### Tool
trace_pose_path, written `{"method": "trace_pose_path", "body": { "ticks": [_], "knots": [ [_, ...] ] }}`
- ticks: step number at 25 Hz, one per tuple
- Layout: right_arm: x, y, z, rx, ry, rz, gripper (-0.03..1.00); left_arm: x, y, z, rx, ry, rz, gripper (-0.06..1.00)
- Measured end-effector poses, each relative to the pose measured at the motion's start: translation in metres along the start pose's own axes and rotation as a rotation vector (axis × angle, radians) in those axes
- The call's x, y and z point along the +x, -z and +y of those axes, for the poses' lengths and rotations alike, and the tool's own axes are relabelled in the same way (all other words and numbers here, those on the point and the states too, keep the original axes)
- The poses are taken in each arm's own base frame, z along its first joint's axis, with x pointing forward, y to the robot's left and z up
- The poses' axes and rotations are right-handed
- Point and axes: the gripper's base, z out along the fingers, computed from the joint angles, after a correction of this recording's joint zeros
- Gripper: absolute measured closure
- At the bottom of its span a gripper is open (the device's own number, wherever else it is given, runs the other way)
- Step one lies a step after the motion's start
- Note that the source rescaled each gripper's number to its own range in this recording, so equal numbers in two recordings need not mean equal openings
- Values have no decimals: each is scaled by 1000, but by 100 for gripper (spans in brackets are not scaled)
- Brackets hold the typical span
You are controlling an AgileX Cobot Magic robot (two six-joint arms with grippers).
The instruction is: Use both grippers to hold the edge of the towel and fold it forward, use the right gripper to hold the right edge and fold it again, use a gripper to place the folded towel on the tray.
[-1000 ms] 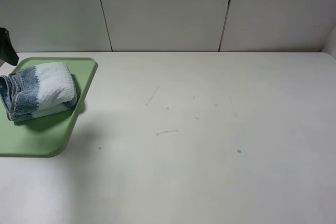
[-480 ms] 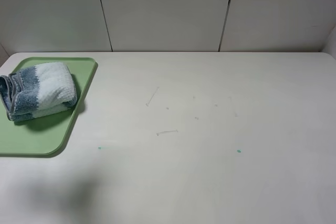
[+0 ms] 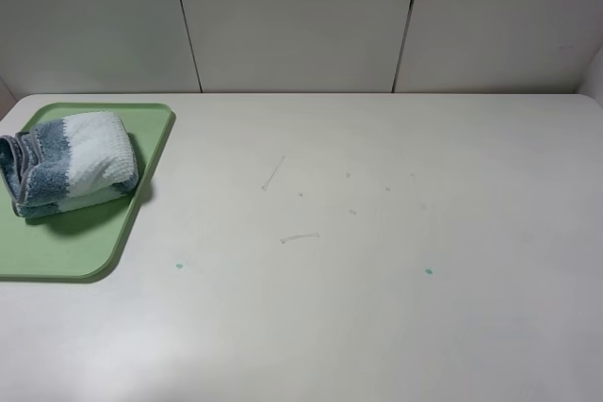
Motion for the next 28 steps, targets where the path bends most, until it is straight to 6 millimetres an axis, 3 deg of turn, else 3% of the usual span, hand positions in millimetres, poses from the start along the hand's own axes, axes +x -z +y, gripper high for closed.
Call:
{"method": "trace_pose_path", "body": {
  "ticks": [10, 18, 23, 28],
  "knots": [
    [0, 0, 0, 0, 0, 1, -3, 65, 23, -14, 41, 16, -251, -5],
    [0, 0, 0, 0, 0, 1, -3, 110, 11, -28, 95, -4, -385, -5],
    [0, 0, 0, 0, 0, 0, -3, 115, -5, -31, 140, -59, -353, -5],
    [0, 0, 0, 0, 0, 0, -3, 111, -7, -30, 180, -105, -397, -5]
  ]
}}
